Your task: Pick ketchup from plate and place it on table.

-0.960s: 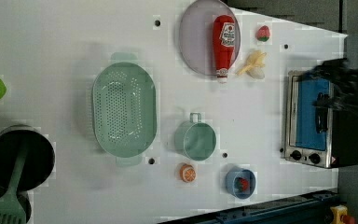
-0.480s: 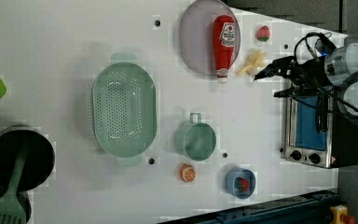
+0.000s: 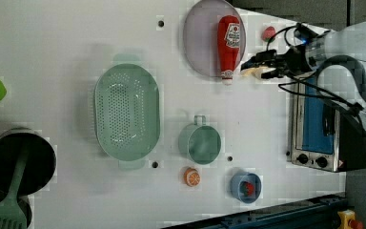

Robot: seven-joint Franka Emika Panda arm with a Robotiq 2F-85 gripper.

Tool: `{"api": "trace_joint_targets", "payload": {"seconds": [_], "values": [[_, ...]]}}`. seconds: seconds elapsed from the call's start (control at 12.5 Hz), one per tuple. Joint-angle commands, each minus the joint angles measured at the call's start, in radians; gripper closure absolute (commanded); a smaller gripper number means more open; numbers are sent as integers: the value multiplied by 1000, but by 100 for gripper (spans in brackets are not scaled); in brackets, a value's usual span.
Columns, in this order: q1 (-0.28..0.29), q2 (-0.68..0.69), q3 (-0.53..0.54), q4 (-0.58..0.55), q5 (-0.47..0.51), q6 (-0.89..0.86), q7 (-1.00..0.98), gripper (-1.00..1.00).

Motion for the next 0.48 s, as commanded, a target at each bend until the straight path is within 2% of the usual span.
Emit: {"api": "trace_joint_targets", "payload": {"seconds": [0.08,0.32,0.48], "values": [[3,68,-4,57,3,57,-134,-100],[15,156,-4,98,-4,168,-134,-100],[20,214,-5,121,-45,250,-135,-100]]}}
